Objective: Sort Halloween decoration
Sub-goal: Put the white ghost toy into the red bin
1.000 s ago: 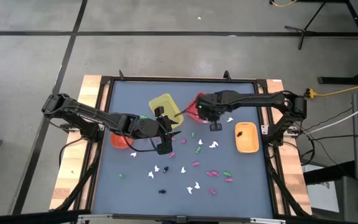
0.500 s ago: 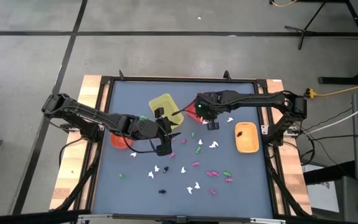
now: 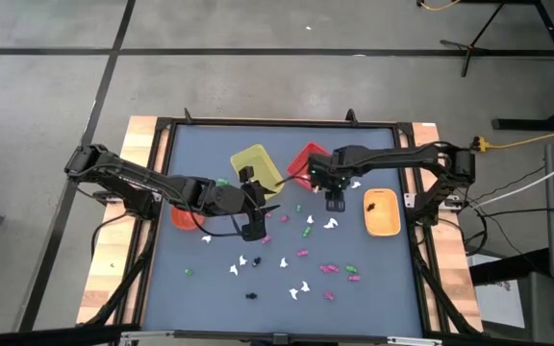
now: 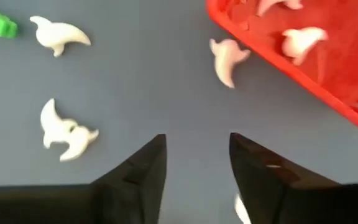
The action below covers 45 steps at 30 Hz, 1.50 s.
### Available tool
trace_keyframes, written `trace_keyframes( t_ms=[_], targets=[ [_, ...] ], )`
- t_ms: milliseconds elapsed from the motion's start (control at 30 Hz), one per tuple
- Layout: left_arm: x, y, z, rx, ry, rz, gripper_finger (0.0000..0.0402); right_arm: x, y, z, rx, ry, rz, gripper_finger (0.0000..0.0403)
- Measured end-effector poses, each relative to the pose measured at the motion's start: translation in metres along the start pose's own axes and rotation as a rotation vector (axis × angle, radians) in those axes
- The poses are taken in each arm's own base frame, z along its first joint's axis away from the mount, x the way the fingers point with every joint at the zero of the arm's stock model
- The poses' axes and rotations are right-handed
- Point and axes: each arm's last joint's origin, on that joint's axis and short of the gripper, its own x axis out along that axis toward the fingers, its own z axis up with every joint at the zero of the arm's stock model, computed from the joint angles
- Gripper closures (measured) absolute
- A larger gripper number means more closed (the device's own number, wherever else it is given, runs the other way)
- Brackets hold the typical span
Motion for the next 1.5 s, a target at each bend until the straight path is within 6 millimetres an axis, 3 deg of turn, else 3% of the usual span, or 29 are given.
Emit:
trace_keyframes(
  t_ms=[133, 333, 567, 1233, 1500],
  targets=[
    [0.000, 0.000, 0.000, 0.000, 0.000, 0.000, 0.0241, 0.022, 0.000, -0.006, -0.003, -0.059, -0.014, 0.0195],
    [0.000, 0.000, 0.000, 0.000, 0.000, 0.000, 0.0241, 0.037, 0.000, -0.006, -0.005, -0.165, -0.035, 0.0185],
    [0.000, 0.000, 0.000, 0.000, 0.000, 0.000, 0.0241, 0.042, -0.002, -0.001, -0.001, -0.274, -0.093, 0.0185],
    [0.000, 0.000, 0.000, 0.000, 0.000, 0.000, 0.0241, 0.043, -0.004, 0.000, 0.057, -0.290, -0.159, 0.0184],
    [0.000, 0.000, 0.000, -0.005, 0.000, 0.000, 0.0241, 0.061, -0.005, 0.002, 0.060, -0.240, -0.139, 0.0185]
  ],
)
